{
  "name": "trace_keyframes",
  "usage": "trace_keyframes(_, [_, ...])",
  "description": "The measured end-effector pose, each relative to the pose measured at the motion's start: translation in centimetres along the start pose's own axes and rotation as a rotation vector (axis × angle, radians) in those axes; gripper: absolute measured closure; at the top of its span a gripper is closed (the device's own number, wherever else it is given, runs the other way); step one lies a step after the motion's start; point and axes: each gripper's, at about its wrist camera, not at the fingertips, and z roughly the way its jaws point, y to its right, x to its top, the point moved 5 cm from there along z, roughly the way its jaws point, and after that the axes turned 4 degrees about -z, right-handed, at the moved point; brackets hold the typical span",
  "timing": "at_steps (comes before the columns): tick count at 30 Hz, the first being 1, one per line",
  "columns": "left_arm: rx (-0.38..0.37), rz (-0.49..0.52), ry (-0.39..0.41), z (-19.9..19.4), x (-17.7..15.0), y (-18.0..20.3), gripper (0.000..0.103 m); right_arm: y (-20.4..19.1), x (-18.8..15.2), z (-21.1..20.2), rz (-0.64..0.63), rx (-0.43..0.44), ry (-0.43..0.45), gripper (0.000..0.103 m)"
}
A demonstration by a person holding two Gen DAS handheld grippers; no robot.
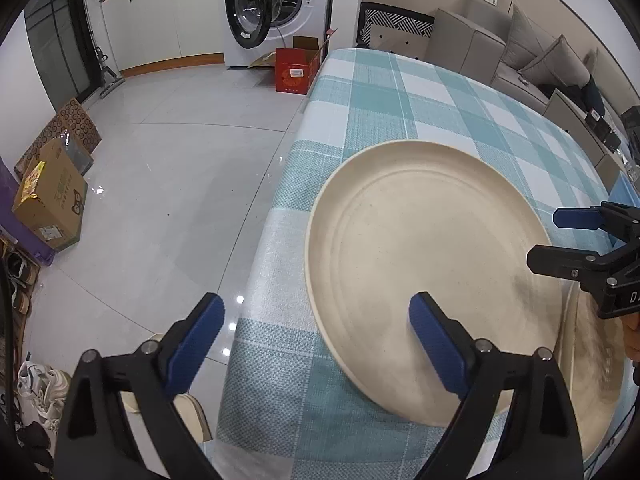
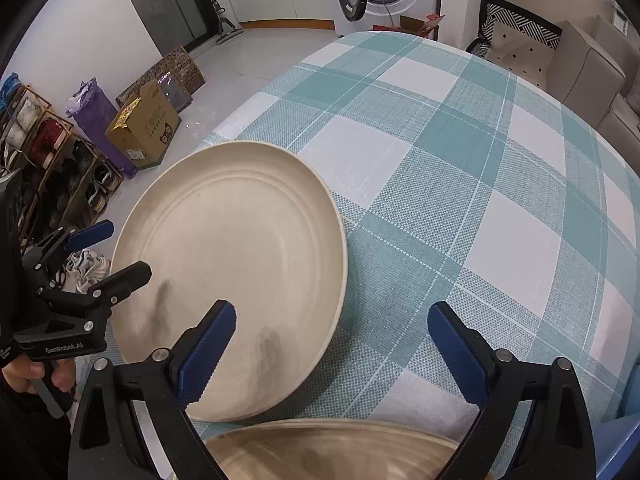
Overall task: Organize plates and bowls
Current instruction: 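Close the left gripper on one cream plate rim while the right gripper closes on the other plate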
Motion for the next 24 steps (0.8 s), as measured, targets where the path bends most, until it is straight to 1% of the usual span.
trace_keyframes(1, [0.0,0.002,0.001,0.0,0.0,0.0,0.01,0.0,0.0,0.1,-0.004,-0.002,-0.003,0.008])
trace_keyframes(3, [-0.007,0.009,0.002,0.0,-0.1,0.1,0.017,-0.2,-0.2,0.2,-0.008,0.001,-0.009,0.011])
trace_keyframes(6, [-0.01,0.017,0.008,-0.2,-0.1,0.2,0.018,-0.5,-0.3,0.3,-0.015,0.009,-0.013,0.017])
trace_keyframes(7, [-0.012,0.019,0.009,-0.2,-0.1,0.2,0.019,-0.5,-0.3,0.4,-0.016,0.009,-0.013,0.02])
trace_keyframes(8, [-0.016,0.02,0.01,-0.3,-0.2,0.3,0.023,-0.5,-0.3,0.4,-0.017,0.01,-0.015,0.023])
trace_keyframes(9, [-0.016,0.02,0.008,-0.3,-0.2,0.3,0.026,-0.6,-0.4,0.5,-0.014,0.011,-0.018,0.024])
trace_keyframes(10, [-0.013,0.021,0.005,-0.3,-0.2,0.3,0.027,-0.6,-0.4,0.6,-0.012,0.01,-0.021,0.024])
trace_keyframes(12, [-0.013,0.026,0.004,-0.4,-0.3,0.3,0.036,-0.8,-0.5,0.6,-0.019,0.006,-0.024,0.028])
trace_keyframes(15, [-0.017,0.021,-0.004,-0.3,-0.5,0.2,0.043,-1.0,-0.6,0.6,-0.026,-0.003,-0.023,0.03])
trace_keyframes(18, [-0.016,0.019,-0.004,-0.5,-0.7,0.1,0.048,-1.1,-0.7,0.5,-0.033,-0.006,-0.02,0.036])
trace_keyframes(20, [-0.018,0.019,-0.002,-0.6,-0.7,0.1,0.051,-1.1,-0.7,0.4,-0.038,-0.007,-0.011,0.045])
trace_keyframes(24, [-0.014,0.022,-0.001,-0.8,-0.8,0.0,0.06,-1.0,-0.9,0.3,-0.034,-0.001,-0.007,0.049])
